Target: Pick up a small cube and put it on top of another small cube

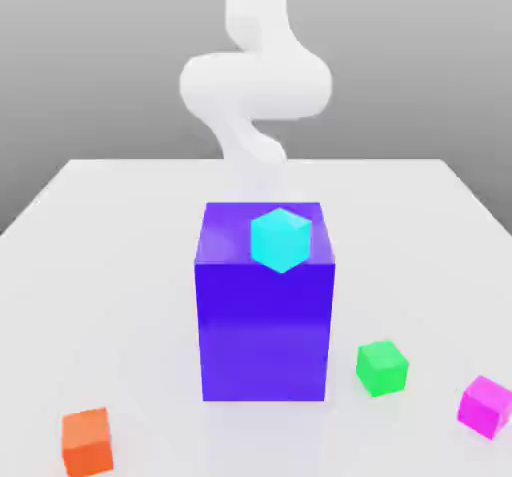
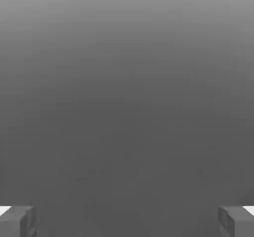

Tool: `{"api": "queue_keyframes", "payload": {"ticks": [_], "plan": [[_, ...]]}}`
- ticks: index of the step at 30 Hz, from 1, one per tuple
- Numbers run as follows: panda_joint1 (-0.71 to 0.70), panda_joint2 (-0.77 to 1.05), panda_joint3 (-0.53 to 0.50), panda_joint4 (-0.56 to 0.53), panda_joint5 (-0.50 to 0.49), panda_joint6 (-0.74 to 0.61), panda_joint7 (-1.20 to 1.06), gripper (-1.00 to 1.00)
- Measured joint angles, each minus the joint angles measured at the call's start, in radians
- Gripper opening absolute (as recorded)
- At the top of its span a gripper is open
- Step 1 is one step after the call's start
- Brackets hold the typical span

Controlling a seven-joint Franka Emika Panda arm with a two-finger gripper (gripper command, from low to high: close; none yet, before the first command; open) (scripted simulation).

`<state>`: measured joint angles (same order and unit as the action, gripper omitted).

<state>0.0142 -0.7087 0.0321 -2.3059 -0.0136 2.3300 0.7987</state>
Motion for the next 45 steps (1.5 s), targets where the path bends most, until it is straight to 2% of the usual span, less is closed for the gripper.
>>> {"api": "queue_keyframes", "payload": {"ticks": [18,28,32,33,40,45], "plan": [[0.131,0.659,0.227,-0.044,-0.142,0.220,0.024,0.00],[0.256,1.020,0.278,-0.065,-0.218,0.346,0.036,0.00],[0.319,1.165,0.215,-0.038,-0.289,0.445,0.086,0.00],[0.333,1.194,0.197,-0.031,-0.304,0.466,0.097,-1.00],[0.335,1.197,0.196,-0.031,-0.306,0.469,0.098,-1.00],[0.271,1.040,0.275,-0.077,-0.213,0.359,0.021,-1.00]]}}
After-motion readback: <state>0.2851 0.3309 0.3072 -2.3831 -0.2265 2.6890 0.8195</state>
